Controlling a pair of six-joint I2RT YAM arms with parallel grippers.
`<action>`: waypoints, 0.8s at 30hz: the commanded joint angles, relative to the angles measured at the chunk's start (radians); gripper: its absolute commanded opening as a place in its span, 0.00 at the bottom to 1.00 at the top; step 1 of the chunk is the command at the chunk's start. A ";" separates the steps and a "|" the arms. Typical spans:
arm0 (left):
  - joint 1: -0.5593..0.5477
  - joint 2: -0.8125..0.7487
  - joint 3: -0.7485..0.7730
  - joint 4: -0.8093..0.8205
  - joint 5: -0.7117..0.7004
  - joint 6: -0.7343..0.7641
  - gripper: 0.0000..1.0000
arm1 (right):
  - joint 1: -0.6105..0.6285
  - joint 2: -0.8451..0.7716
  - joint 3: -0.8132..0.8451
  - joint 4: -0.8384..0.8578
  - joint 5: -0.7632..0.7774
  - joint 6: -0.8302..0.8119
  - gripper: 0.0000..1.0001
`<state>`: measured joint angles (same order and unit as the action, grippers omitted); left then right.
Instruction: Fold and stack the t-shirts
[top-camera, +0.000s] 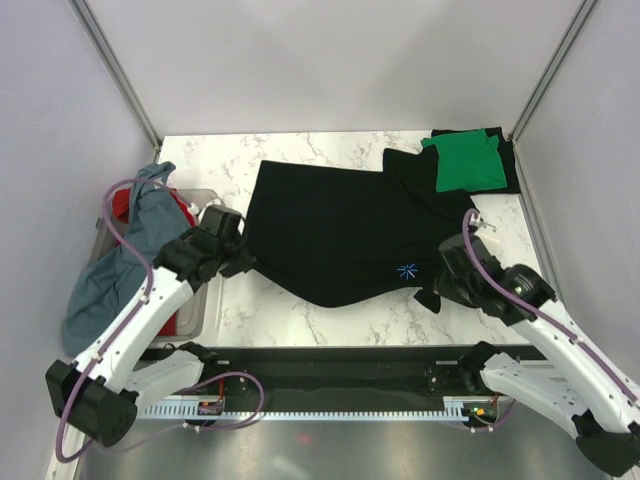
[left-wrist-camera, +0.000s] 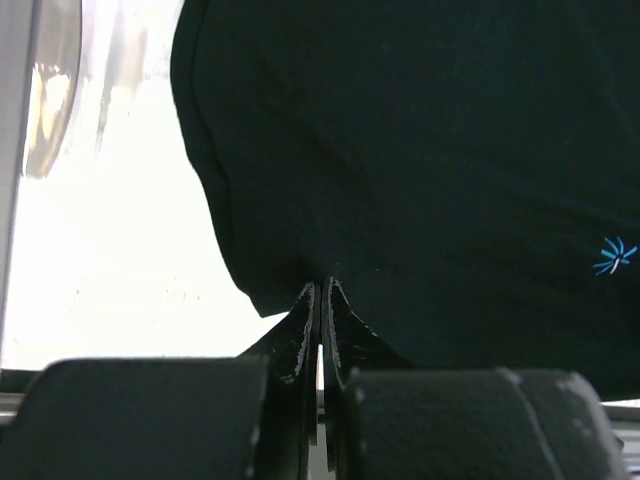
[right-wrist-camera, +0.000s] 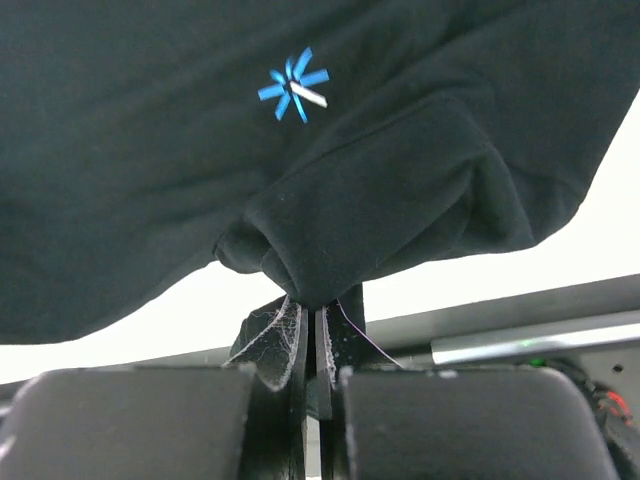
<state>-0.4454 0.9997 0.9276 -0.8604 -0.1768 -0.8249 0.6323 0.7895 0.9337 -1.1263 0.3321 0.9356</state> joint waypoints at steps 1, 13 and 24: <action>0.016 0.062 0.114 -0.003 -0.065 0.091 0.02 | 0.001 0.085 0.083 0.026 0.085 -0.069 0.05; 0.117 0.508 0.347 0.104 -0.026 0.236 0.02 | -0.333 0.347 0.142 0.230 -0.025 -0.342 0.02; 0.195 1.081 0.945 -0.078 0.169 0.369 0.69 | -0.626 0.815 0.436 0.344 -0.206 -0.435 0.90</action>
<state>-0.2558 2.0945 1.7966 -0.8230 -0.0689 -0.5259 0.0990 1.6077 1.2419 -0.8108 0.1738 0.5404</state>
